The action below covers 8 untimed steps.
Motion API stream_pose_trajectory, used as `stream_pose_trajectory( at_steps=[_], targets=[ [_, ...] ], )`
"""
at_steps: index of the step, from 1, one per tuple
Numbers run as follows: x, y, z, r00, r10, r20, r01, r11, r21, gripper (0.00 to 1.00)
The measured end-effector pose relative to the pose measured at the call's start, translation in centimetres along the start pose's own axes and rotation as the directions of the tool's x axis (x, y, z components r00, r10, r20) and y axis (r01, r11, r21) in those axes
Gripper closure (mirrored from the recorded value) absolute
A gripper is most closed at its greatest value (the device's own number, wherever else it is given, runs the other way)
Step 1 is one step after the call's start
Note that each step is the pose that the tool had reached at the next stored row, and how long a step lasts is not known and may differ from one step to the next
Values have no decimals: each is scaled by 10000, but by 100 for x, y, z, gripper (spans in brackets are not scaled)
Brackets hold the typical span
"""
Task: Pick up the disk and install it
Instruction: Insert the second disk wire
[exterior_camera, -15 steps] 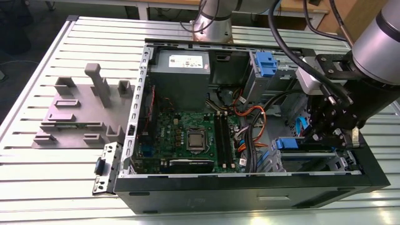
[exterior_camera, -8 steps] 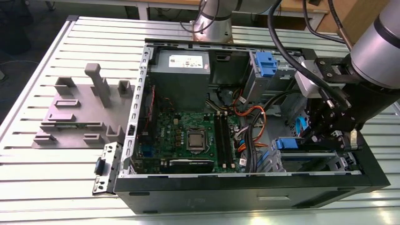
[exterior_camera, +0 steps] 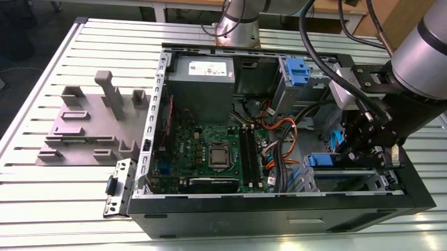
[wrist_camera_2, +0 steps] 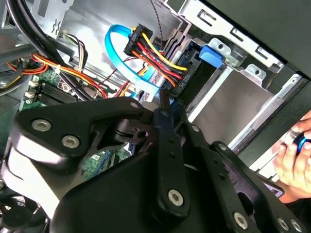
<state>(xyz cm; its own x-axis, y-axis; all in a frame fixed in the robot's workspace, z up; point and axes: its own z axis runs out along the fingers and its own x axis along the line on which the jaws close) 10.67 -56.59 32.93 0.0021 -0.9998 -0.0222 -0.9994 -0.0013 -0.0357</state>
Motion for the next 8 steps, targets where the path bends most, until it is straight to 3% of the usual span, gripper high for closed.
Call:
stream_pose_trajectory(
  at_steps=[1,2,8],
  targets=[
    [0,0,-9,10000,0,1,0,10000,0,83],
    [0,-1,-27,10000,0,-1,0,10000,0,77],
    [-3,-5,-163,10000,1,-7,-1,10000,-7,77]
  ],
)
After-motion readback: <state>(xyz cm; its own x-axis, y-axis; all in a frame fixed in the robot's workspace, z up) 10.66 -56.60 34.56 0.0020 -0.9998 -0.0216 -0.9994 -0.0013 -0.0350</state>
